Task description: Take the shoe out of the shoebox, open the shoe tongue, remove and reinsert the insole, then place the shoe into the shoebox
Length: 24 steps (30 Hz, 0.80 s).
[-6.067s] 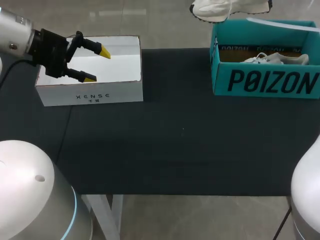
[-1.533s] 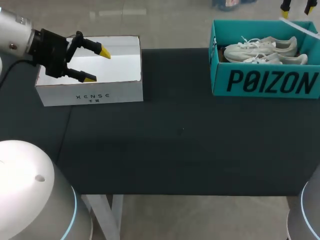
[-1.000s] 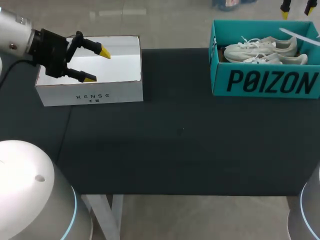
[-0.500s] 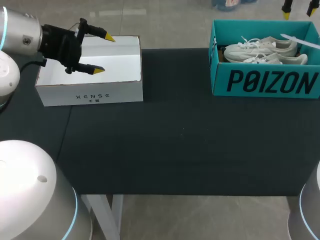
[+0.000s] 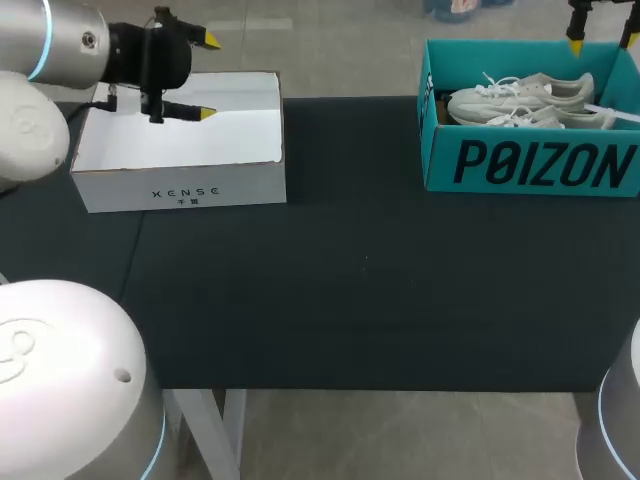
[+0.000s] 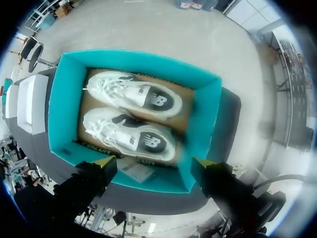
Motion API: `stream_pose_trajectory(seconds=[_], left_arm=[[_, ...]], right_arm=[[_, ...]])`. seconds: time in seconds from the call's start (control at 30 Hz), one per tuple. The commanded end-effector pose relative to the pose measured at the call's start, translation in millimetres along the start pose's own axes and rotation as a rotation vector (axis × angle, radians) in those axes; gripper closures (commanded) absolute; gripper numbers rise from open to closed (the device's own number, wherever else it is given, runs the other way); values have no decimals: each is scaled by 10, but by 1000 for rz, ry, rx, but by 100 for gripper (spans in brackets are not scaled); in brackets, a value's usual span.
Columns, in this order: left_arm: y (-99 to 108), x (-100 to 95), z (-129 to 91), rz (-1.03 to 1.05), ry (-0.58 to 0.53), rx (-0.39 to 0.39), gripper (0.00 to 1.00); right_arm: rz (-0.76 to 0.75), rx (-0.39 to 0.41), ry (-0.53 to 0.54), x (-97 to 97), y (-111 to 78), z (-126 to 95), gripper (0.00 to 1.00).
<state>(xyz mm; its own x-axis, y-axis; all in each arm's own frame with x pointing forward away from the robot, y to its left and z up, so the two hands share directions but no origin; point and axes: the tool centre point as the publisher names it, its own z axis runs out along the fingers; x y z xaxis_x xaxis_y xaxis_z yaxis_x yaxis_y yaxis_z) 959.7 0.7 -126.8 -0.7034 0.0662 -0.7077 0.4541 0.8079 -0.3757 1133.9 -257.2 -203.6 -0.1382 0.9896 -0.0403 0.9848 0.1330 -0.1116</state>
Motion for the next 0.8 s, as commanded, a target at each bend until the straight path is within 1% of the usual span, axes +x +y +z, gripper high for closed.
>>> stream_pose_trajectory(seconds=[0.03,0.1,0.13,0.17,0.2,0.23,0.3,0.37,0.43,0.47,0.5,0.53,0.57,0.6,0.67,0.7,0.73,0.77,0.8], left_arm=[[78,-170,51,-768,-24,-477,0],[158,-227,46,-898,-32,-521,0],[204,-245,50,-969,-49,-579,0],[212,-245,41,-1018,-58,-599,0],[246,-246,37,-1082,-79,-660,0],[290,-250,24,-1133,-90,-678,0],[340,-240,12,-1201,-125,-747,0],[379,-227,1,-1275,-154,-798,0],[435,-217,-22,-1346,-182,-838,0],[467,-213,-34,-1375,-192,-843,0],[487,-209,-37,-1417,-208,-869,0],[501,-205,-39,-1426,-210,-890,0],[525,-201,-32,-1464,-205,-894,0],[557,-199,-22,-1490,-208,-919,0],[649,-192,33,-1555,-183,-944,0],[722,-177,84,-1598,-159,-970,0],[756,-162,108,-1616,-164,-986,0],[812,-136,141,-1652,-132,-992,0],[852,-109,174,-1666,-136,-1017,0]], right_arm=[[16,1,1,22,-112,76,0],[26,7,7,29,-152,81,0],[35,7,8,32,-171,77,0],[49,5,9,35,-187,70,0],[62,2,12,37,-205,57,0],[72,-6,16,40,-226,40,0],[92,-19,17,53,-266,5,0],[109,-29,24,68,-301,-24,0],[123,-34,32,89,-343,-51,0],[130,-35,41,98,-364,-64,0],[138,-36,48,112,-391,-78,0],[148,-36,52,119,-405,-86,0],[159,-34,63,128,-426,-100,0],[173,-28,79,138,-450,-115,0],[195,-16,91,154,-480,-127,0],[206,-6,103,168,-503,-135,0],[214,4,103,174,-516,-139,0],[221,7,105,183,-535,-144,0],[223,12,112,190,-552,-151,0]])
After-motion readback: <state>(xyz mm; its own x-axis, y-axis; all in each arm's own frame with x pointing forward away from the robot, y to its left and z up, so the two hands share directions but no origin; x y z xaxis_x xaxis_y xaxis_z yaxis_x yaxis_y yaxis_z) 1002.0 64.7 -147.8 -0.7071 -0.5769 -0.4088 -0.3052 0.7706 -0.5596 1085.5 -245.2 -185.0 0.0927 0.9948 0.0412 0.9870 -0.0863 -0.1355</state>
